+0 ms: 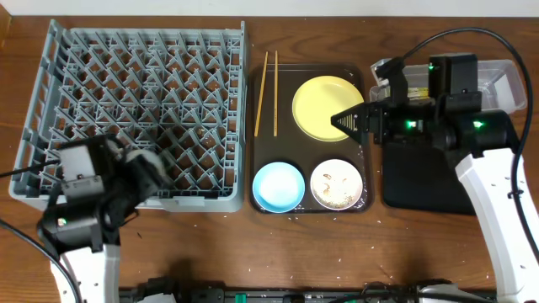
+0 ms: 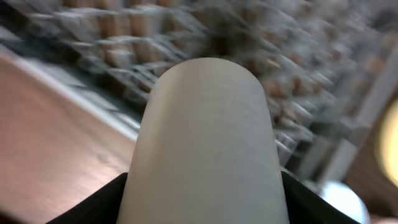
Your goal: Sort waste into correct bins and load items into the dishwasher
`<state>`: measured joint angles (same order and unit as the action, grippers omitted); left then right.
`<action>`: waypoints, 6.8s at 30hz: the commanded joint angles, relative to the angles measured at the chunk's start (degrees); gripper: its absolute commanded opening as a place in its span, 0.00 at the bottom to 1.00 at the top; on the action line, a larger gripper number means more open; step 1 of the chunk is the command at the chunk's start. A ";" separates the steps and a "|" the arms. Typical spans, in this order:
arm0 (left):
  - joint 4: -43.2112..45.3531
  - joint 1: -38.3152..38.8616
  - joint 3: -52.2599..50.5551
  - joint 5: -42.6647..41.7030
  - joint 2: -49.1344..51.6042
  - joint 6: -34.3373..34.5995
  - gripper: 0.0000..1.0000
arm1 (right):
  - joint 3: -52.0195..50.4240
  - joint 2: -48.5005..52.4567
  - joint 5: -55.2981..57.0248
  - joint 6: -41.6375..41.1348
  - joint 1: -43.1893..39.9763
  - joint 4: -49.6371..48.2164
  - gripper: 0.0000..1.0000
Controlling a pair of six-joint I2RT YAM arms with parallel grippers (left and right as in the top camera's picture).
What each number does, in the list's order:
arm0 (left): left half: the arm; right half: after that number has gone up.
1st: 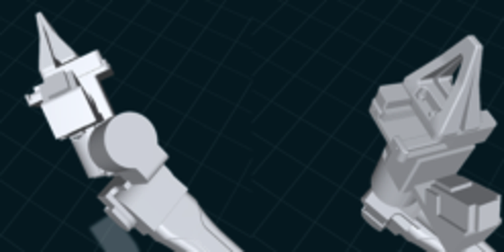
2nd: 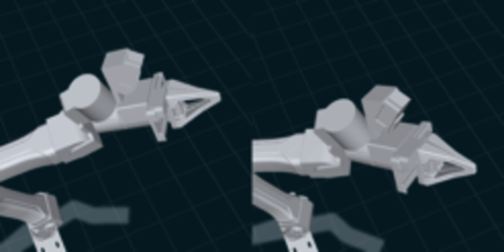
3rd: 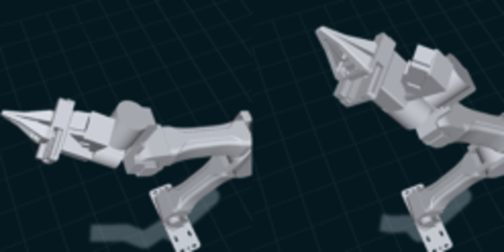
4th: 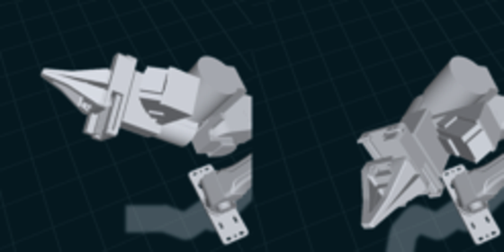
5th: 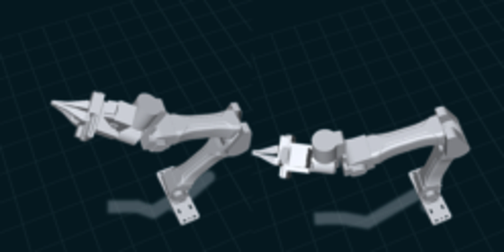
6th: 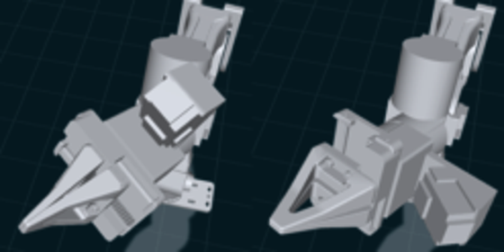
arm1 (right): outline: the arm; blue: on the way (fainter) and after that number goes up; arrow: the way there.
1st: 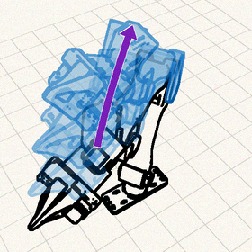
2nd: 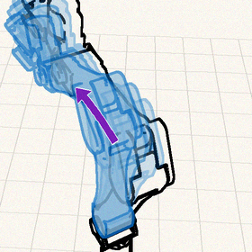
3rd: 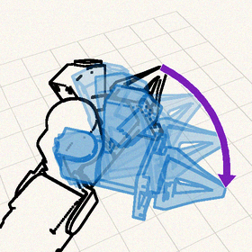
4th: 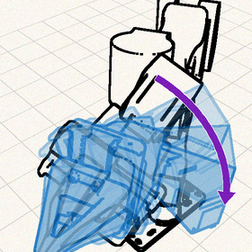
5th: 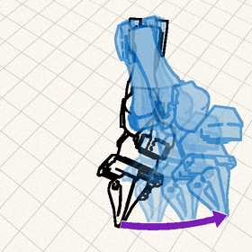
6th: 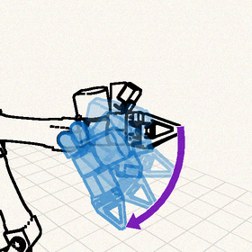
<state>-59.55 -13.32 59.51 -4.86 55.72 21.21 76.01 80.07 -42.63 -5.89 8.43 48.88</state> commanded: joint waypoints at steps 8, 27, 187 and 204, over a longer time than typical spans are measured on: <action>5.40 -3.54 1.11 3.82 16.94 0.68 0.52 | 0.11 -0.66 5.31 -0.28 3.72 0.22 0.76; 6.99 -1.46 3.74 -26.86 8.48 -10.16 0.94 | -5.11 0.44 37.27 -10.10 20.28 9.46 0.63; 3.56 9.05 3.74 -24.59 2.23 -19.04 0.91 | -36.33 -13.90 3.39 1.25 -8.92 -12.00 0.01; 4.00 22.97 3.74 -19.74 2.40 -14.91 0.91 | -34.05 -5.09 41.09 -6.05 23.47 -23.89 0.58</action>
<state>-56.05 8.78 62.19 -25.21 58.11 5.80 39.29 76.55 -2.20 -11.57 32.27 23.33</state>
